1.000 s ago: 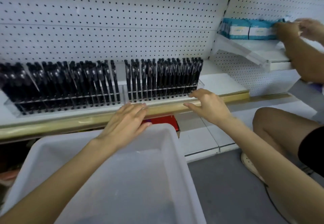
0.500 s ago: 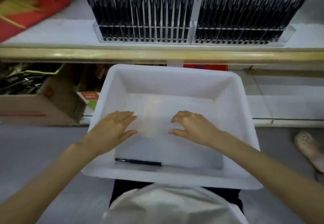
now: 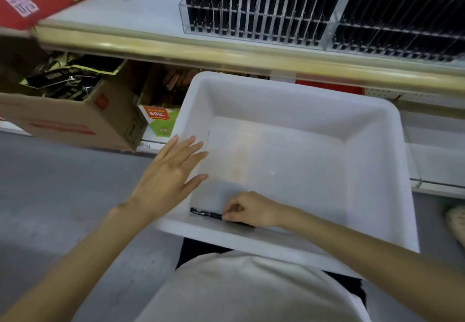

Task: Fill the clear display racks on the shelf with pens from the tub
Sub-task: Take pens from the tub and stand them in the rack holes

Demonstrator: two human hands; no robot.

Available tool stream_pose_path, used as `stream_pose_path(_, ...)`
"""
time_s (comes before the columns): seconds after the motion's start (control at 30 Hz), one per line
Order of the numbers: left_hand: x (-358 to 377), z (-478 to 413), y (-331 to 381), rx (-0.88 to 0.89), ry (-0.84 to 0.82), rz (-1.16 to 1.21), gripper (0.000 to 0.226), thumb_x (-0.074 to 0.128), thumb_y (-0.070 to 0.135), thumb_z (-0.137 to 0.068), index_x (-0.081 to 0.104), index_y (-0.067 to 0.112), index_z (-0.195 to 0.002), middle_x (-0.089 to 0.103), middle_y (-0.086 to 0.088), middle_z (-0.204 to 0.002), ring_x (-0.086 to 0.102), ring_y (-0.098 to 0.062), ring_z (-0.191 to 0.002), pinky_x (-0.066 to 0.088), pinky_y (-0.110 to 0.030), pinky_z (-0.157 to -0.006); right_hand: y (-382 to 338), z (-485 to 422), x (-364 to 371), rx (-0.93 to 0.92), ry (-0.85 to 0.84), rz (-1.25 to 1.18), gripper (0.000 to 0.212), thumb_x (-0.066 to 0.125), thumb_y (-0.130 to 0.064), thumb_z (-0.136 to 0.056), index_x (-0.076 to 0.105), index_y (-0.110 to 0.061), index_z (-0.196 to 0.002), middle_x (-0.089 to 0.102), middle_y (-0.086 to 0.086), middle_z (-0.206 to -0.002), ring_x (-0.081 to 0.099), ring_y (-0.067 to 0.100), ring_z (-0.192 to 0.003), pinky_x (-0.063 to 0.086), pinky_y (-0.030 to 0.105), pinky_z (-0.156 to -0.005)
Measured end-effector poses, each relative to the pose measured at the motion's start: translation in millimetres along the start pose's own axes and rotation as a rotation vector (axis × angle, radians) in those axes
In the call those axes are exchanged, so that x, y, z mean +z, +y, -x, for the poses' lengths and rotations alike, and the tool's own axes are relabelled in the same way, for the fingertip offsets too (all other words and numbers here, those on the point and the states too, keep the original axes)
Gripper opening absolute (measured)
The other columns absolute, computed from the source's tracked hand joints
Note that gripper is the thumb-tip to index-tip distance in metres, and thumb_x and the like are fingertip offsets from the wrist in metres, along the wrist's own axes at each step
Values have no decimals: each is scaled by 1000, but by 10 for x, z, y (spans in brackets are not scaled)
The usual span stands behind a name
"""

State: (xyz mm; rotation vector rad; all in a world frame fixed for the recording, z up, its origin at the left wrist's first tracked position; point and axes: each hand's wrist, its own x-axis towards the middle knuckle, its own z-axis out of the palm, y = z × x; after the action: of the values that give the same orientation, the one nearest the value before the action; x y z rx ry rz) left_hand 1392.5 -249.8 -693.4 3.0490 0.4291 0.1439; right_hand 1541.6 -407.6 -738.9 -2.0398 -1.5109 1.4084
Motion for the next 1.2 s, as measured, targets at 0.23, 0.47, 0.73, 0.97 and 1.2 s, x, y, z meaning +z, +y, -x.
stream_pose_path(0.23,18,-3,-3,-5,32,22,53,39,45,-95,58,9,-129,53,-8,-138,39,-22,-137,19,-44,-117,72,-78,90,49,27,-100,21,61,-26,-92,69,-7,-99,68,4,-100,56,9,-87,45,23,-83)
stream_pose_path(0.47,17,-26,-2,-2,54,72,52,39,45,-95,58,10,-129,54,-7,-137,39,-21,-136,18,-43,-117,78,-84,29,31,-24,-90,23,62,-24,-92,67,-4,-100,63,4,-92,53,11,-86,43,24,-80)
stream_pose_path(0.73,-59,-118,-2,-40,118,275,52,37,46,-95,59,11,-126,57,-4,-134,38,-13,-135,15,-34,-119,77,-56,-122,135,-139,-124,32,54,-21,-96,62,10,-91,47,6,-80,41,17,-77,32,26,-65)
stream_pose_path(0.97,-311,-559,277,-221,78,694,39,49,44,-88,66,21,-116,64,12,-114,53,10,-101,31,4,-88,160,492,-812,48,-13,-766,20,45,-11,-100,58,-8,-85,63,5,-81,60,12,-74,50,20,-74)
stream_pose_path(1.2,-588,-1397,864,-296,26,1190,10,62,7,-88,71,8,-92,72,-4,-86,69,-10,-71,56,-20,-65,462,1047,-1224,-54,293,-1080,15,46,-9,-99,57,-8,-88,60,4,-77,57,13,-68,46,22,-66)
